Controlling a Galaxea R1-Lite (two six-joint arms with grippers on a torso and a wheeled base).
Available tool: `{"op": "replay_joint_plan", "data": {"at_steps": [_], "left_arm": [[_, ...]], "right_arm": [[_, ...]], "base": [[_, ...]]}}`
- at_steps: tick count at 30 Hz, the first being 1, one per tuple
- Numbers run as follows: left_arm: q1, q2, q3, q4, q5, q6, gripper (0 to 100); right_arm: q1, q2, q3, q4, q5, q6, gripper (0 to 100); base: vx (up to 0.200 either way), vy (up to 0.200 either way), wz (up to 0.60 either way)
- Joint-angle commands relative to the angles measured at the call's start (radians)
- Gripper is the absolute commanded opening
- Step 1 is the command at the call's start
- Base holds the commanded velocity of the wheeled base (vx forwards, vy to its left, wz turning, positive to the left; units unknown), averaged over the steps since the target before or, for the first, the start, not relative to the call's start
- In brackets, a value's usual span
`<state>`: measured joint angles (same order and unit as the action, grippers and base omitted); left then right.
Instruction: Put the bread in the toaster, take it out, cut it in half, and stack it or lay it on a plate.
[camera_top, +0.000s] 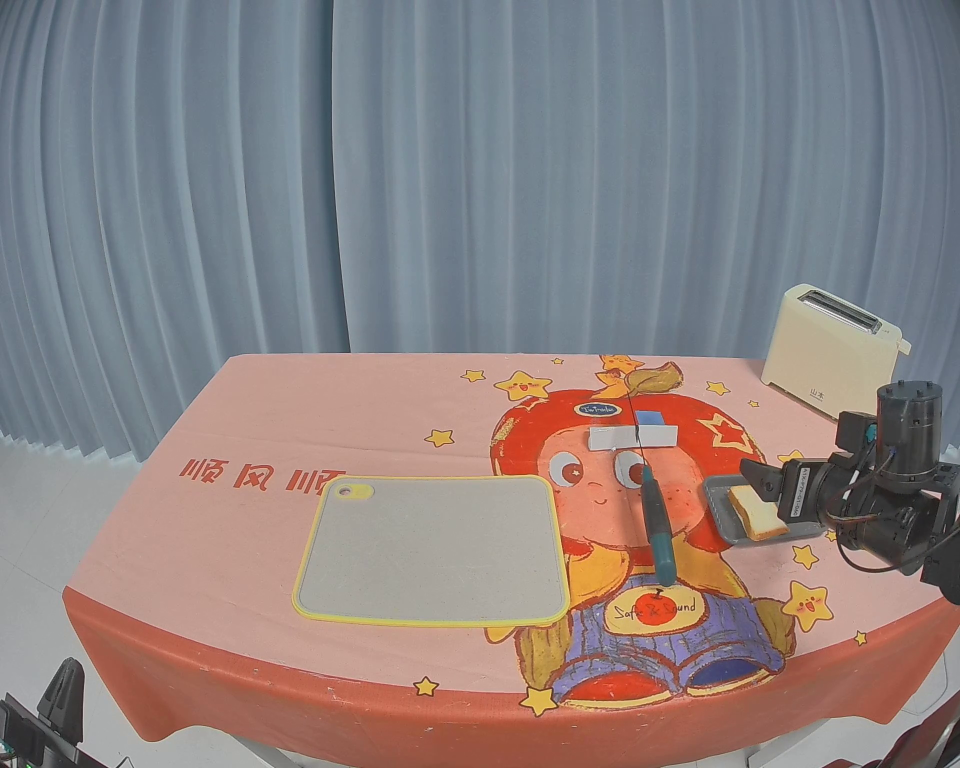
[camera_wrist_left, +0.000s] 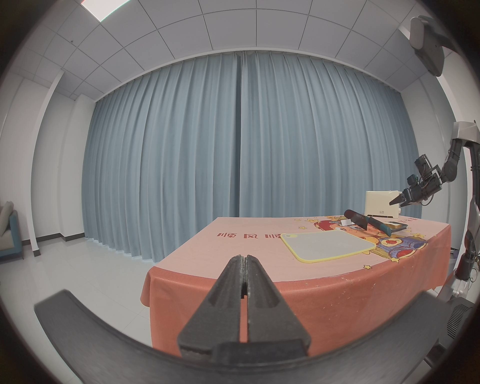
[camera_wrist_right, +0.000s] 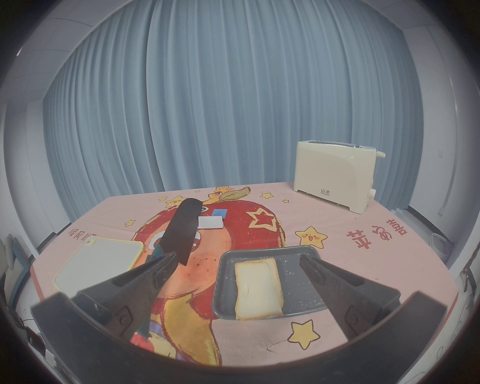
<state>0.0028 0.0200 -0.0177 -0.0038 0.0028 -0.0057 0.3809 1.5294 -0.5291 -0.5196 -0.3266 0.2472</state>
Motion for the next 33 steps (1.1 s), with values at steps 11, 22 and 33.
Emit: {"op": "replay_joint_plan", "data": {"at_steps": [11, 22, 33], "left_arm": [[0.000, 0.001, 0.018, -0.001, 0.002, -0.002, 0], [0.000, 0.001, 0.018, -0.001, 0.000, -0.002, 0], [0.000, 0.001, 0.018, -0.001, 0.000, 0.000, 0]], "right_arm": [[0.055, -0.115, 0.028, -0.002, 0.003, -0.020, 100], [0.059, -0.124, 0.029, 0.000, 0.008, -0.022, 100], [0.059, -0.143, 0.031, 0.001, 0.008, -0.025, 100]], "base": [[0.000, 0.000, 0.00], [0.000, 0.000, 0.00], [0.000, 0.000, 0.00]]}}
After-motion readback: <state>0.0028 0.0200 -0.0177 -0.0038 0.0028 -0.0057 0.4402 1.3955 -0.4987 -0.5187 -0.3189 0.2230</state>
